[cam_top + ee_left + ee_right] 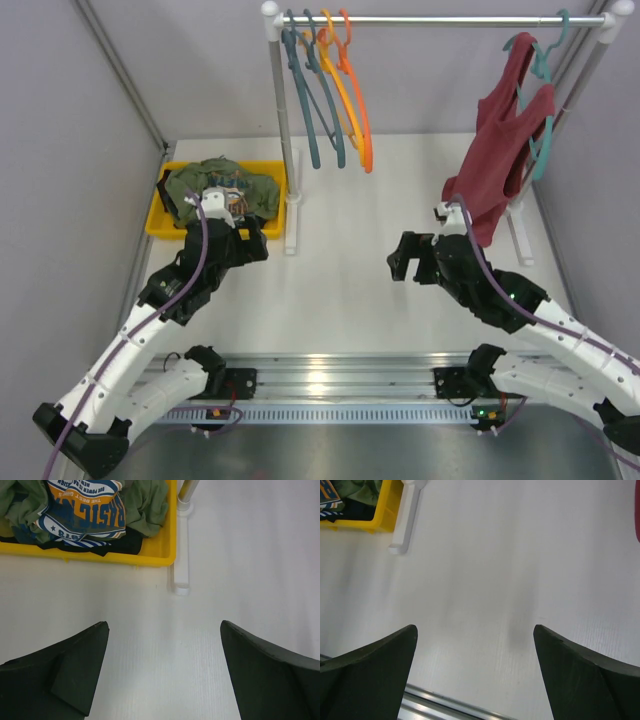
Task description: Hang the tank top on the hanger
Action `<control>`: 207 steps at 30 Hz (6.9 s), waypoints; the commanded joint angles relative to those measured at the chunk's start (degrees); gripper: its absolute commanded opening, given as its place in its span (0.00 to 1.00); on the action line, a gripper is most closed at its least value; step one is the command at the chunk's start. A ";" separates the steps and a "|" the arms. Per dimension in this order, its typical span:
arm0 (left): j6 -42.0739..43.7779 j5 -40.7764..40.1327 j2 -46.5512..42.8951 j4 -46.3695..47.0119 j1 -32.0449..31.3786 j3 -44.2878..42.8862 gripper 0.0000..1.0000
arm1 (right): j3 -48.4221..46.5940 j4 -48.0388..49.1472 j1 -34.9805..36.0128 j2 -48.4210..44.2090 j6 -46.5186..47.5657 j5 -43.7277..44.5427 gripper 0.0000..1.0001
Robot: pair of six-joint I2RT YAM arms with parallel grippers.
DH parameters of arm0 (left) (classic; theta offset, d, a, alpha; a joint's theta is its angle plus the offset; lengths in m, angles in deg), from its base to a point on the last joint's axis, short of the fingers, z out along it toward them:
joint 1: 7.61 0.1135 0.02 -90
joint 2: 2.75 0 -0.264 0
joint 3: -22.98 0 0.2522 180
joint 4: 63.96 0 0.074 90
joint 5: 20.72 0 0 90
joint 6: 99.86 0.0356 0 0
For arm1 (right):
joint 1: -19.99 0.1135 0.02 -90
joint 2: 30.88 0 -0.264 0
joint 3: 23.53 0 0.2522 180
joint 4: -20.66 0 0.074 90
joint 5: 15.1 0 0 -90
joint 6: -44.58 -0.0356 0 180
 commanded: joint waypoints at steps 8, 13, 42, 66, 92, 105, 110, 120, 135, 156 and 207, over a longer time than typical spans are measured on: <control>-1.33 -6.77 1.13 -1.38 0.20 -3.40 0.98 | -1.52 0.26 -0.52 -0.30 1.32 -1.24 1.00; -1.95 -16.42 5.08 -3.05 0.73 -6.39 0.98 | -1.52 0.79 -0.52 -0.13 2.02 -3.44 1.00; 2.27 2.18 44.81 18.83 23.76 -18.43 0.68 | -0.55 0.53 -0.52 -2.50 2.11 -8.80 1.00; 8.77 9.39 23.38 17.51 23.76 -29.40 0.00 | -0.11 2.28 -0.52 -0.83 2.20 -10.47 1.00; -0.97 27.92 14.95 10.57 23.49 -43.45 0.00 | 0.23 5.36 -0.43 0.93 3.08 -12.48 1.00; -9.42 12.46 5.00 18.03 -2.52 -7.89 0.00 | 17.36 30.46 0.71 -2.85 4.14 -29.54 0.94; -9.16 7.65 9.21 19.01 -10.67 -11.65 0.00 | 18.70 38.75 10.09 4.44 4.92 -21.67 0.89; -6.26 -3.08 18.09 15.94 -23.26 -25.81 0.00 | 15.71 55.01 22.15 22.72 6.16 -11.89 0.88; -6.52 -6.43 19.42 12.24 -25.99 -28.98 0.00 | 18.43 58.37 22.59 27.31 4.40 -0.90 0.36; -7.83 -0.82 38.82 12.41 -21.25 -26.79 0.00 | 16.06 20.24 23.91 -8.19 -2.36 7.63 0.00; -12.41 17.57 29.34 26.48 -36.44 13.91 0.65 | -1.08 3.78 -4.92 4.27 6.59 -12.67 0.03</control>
